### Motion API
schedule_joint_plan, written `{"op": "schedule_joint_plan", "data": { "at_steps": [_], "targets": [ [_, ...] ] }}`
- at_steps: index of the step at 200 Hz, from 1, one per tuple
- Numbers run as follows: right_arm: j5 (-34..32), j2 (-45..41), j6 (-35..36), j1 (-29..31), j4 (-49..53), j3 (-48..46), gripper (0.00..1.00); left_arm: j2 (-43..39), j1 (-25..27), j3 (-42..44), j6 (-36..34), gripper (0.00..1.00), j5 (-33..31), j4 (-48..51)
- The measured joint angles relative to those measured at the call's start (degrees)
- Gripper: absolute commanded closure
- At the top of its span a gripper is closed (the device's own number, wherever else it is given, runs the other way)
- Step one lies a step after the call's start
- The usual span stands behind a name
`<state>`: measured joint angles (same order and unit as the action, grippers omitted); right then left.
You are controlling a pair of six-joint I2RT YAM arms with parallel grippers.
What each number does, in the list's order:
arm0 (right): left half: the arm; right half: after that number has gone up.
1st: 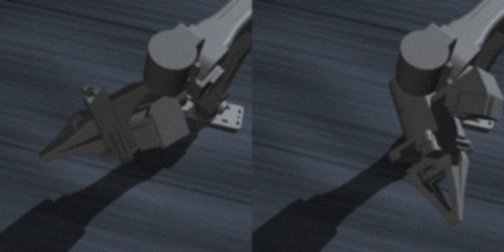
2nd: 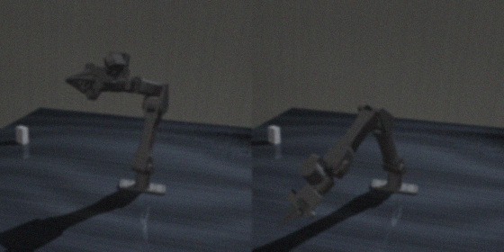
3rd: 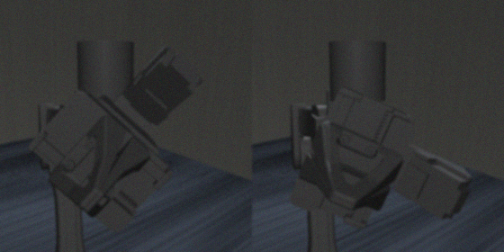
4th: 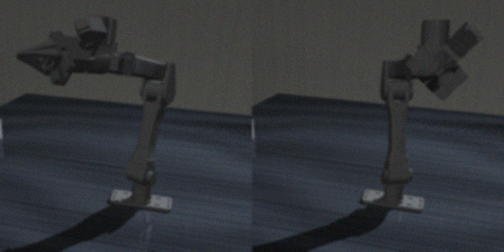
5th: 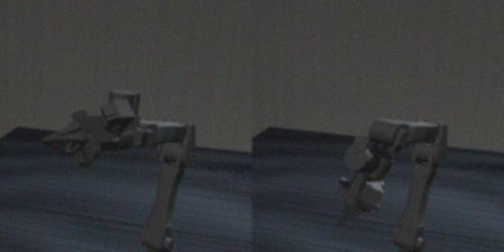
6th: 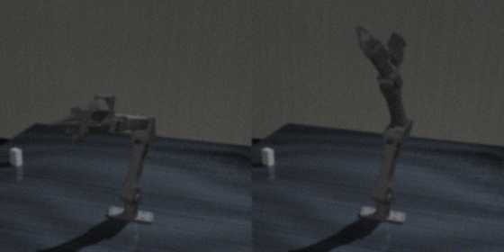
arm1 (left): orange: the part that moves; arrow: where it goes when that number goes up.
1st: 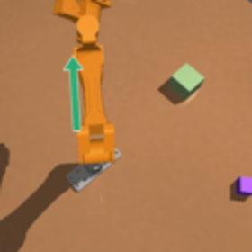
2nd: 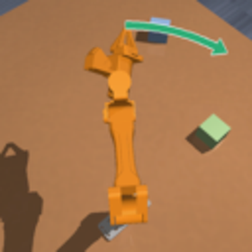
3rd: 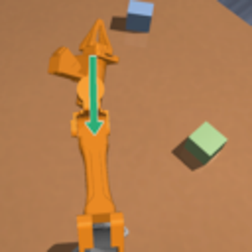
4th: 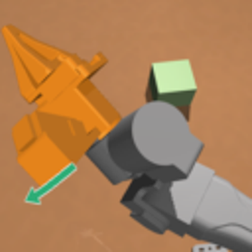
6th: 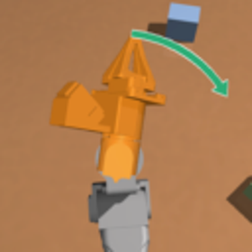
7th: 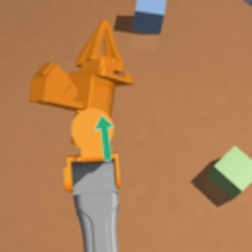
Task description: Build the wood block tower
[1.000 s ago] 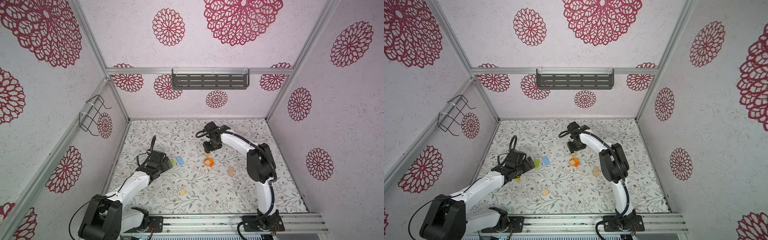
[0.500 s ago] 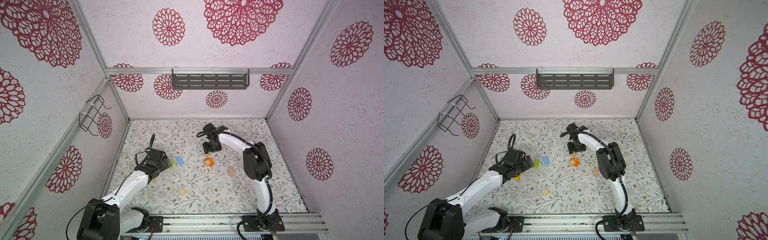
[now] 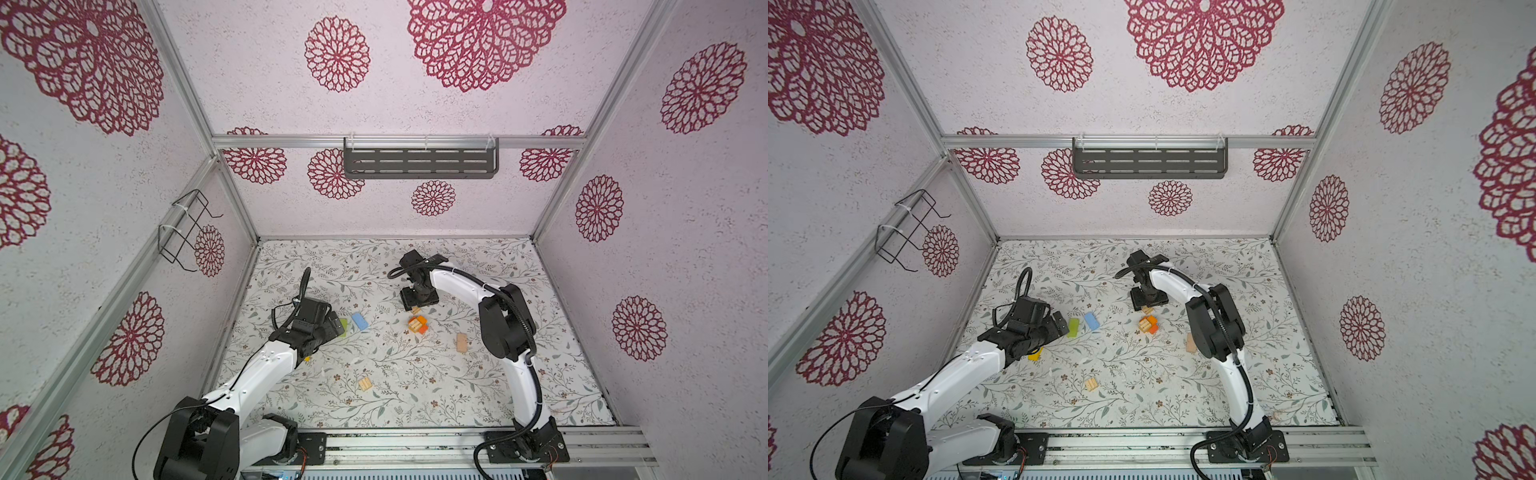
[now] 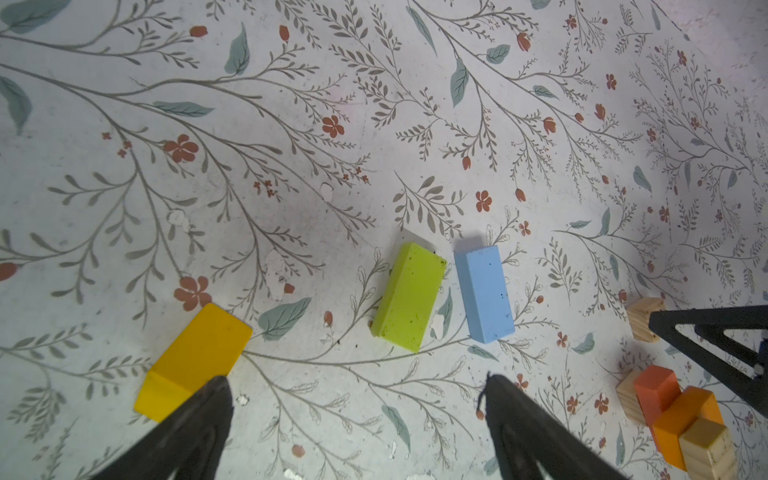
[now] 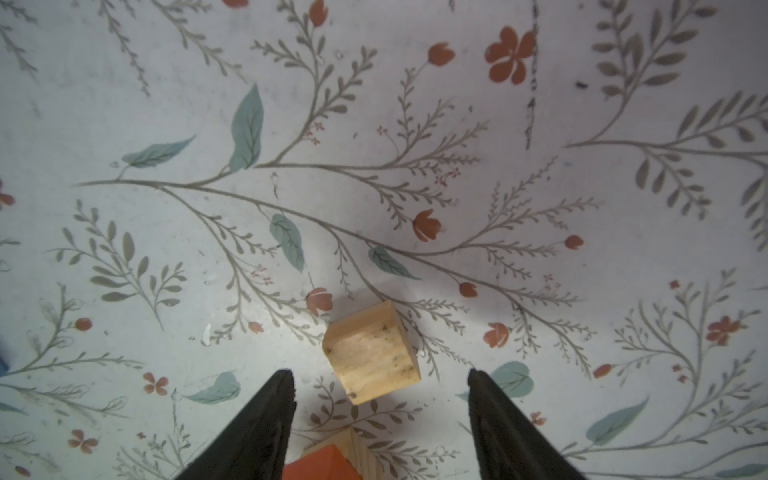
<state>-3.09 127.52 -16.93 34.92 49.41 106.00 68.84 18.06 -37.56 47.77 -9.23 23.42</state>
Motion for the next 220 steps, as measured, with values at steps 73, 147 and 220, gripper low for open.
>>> {"op": "schedule_joint_plan", "data": {
  "at_steps": [73,147,220],
  "targets": [
    [-1.6,1.2,0.8,0.0,0.1,0.0,0.34,0.0,0.0,0.0,-0.2,0.03,0.9,-0.1],
    [-2.9,2.4,0.9,0.3,0.2,2.1,0.57,0.0,0.0,0.0,-0.3,0.03,1.0,-0.2],
    [-4.3,2.5,1.4,0.3,0.9,3.7,0.57,0.1,-0.1,0.0,-0.6,0.03,1.0,-0.4]
  ]
}}
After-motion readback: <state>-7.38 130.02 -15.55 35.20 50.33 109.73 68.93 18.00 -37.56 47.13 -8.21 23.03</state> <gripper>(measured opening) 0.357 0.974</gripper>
